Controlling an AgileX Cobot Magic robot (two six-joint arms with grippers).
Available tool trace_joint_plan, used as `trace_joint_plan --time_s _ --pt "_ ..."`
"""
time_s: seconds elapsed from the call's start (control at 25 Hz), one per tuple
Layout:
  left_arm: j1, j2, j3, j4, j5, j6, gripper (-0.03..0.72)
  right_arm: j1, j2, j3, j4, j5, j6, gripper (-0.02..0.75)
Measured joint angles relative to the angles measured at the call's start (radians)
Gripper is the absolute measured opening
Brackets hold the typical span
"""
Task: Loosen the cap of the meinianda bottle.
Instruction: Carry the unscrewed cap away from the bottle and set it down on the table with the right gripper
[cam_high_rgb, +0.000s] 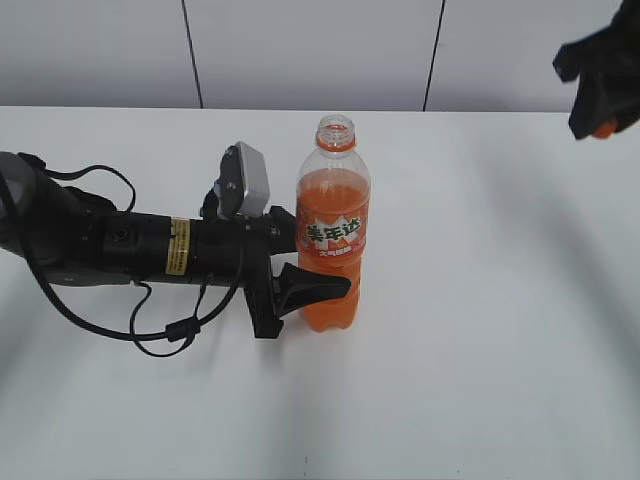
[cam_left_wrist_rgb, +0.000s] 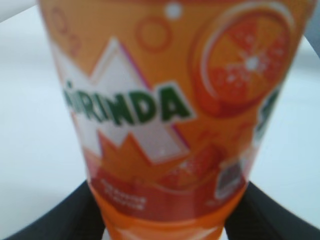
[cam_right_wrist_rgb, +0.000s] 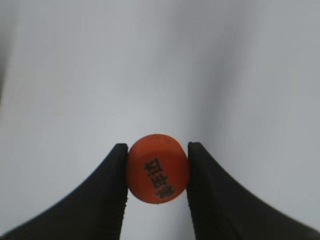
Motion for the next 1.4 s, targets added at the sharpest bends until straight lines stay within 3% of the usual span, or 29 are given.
trace_joint_plan --time_s 0.28,0.48,1.04,1.4 --pt "0.0 0.0 0.0 0.0 -0.001 0.0 0.409 -0.014 0.0 0.343 0.038 -0.344 0.013 0.273" --pt "0.0 0.0 0.0 0.0 -0.001 0.0 0.409 -0.014 0.015 0.474 0.068 -0.519 0.016 0.273" --pt "0.0 0.0 0.0 0.0 -0.001 0.0 0.409 -0.014 0.205 0.502 0.112 -0.695 0.037 0.273" --pt "0.0 0.0 0.0 0.0 -0.001 0.0 0.409 -0.014 0.256 0.502 0.112 -0.731 0.038 0.273"
